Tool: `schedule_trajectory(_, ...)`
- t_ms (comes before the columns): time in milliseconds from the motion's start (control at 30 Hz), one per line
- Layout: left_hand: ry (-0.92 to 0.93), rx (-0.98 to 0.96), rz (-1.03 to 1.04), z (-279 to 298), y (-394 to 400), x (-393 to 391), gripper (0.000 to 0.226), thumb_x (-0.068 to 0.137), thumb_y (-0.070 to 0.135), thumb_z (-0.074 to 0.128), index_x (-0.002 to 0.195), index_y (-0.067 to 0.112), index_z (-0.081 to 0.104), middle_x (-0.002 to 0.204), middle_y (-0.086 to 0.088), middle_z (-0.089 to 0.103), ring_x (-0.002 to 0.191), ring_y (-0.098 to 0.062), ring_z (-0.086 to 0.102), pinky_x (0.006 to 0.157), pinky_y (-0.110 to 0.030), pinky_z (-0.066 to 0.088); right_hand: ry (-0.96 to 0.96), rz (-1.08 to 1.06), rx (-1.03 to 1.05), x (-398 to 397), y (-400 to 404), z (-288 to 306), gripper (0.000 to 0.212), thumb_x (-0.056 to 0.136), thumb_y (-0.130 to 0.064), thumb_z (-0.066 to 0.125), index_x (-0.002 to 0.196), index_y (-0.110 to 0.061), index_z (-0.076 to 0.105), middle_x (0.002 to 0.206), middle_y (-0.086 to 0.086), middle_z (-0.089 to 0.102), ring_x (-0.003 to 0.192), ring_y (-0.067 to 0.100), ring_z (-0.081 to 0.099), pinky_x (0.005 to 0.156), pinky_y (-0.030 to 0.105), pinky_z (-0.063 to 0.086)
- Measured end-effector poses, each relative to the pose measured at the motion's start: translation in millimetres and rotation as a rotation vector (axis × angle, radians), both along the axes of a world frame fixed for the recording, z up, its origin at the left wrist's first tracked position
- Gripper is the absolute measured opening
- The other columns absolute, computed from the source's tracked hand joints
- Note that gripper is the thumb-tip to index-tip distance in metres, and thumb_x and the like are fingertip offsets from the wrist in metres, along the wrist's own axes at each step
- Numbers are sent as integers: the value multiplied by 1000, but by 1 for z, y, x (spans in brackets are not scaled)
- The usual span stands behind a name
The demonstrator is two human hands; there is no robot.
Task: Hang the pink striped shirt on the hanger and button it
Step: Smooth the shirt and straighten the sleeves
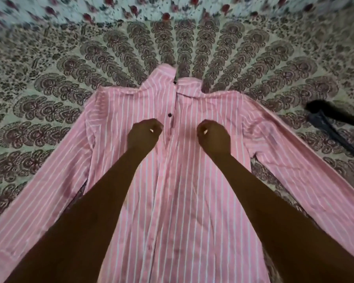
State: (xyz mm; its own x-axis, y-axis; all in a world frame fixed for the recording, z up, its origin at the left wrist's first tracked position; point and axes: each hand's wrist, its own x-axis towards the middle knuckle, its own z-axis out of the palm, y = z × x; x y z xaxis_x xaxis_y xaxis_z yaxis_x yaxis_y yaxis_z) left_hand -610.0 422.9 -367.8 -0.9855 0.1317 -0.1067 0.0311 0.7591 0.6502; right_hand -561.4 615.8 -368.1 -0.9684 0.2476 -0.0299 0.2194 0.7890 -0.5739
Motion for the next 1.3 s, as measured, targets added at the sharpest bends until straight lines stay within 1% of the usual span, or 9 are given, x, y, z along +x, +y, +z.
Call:
schedule_trajectory(167,159,-79,163,-4,16,-101,22,91,22,51,102,13,68,108,-14,68,102,-30,62,87,-33,44,71,-238,-84,-114,5,-8,36,89,-19,50,122,-4,50,120,19,56,111,33,53,84,35,40)
schedule_trajectory(300,15,-87,199,-16,17,-169,44,88,30,58,122,4,51,113,-23,60,104,-35,59,92,-40,44,-154,-370,-230,-178,13,-26,46,85,-36,59,112,2,55,113,22,62,107,36,59,85,38,48)
schedule_trajectory(433,-287,181,166,-22,14,-219,16,81,16,70,72,9,58,52,3,63,38,-3,56,74,-38,55,-254,-314,-251,-216,34,-28,30,74,-22,71,96,-2,66,95,16,68,86,25,66,74,29,48)
schedule_trajectory(533,-297,292,131,-19,9,-254,28,78,2,70,62,15,52,33,8,53,31,0,49,46,-19,51,-79,-136,-502,-240,51,-17,9,74,-8,73,79,-6,66,67,6,60,56,13,52,58,27,40)
schedule_trajectory(600,-267,354,110,-20,5,-265,28,77,-3,68,62,17,56,38,7,57,41,-6,56,53,-23,54,-22,-88,-501,-250,55,-20,15,73,-9,74,79,-16,62,65,-3,56,57,6,52,61,28,44)
schedule_trajectory(800,-35,161,86,-47,17,-236,18,76,-1,65,93,4,65,89,-5,70,82,-14,61,76,-23,45,51,-85,-62,-216,19,-55,58,79,-6,58,133,-12,39,135,17,37,103,36,56,84,36,44)
schedule_trajectory(933,152,143,99,-45,16,-186,11,75,5,58,79,9,68,81,-3,72,76,-21,66,71,-27,50,277,60,-59,-156,-4,-57,20,82,-21,55,99,-9,55,102,15,56,81,34,59,64,38,47)
schedule_trajectory(1100,-287,93,-90,-42,16,-110,26,67,29,78,55,23,57,47,12,55,51,-2,52,63,-24,41,-261,137,22,-97,-19,-52,36,79,-48,64,66,-15,56,68,8,64,72,26,60,63,31,43)
schedule_trajectory(1300,-240,27,-100,-42,14,-97,11,76,1,64,81,7,72,69,4,64,71,-7,56,59,-5,35,-369,50,-1077,-102,-1,-39,26,89,-5,56,64,-12,52,48,-9,55,44,1,51,49,13,42)
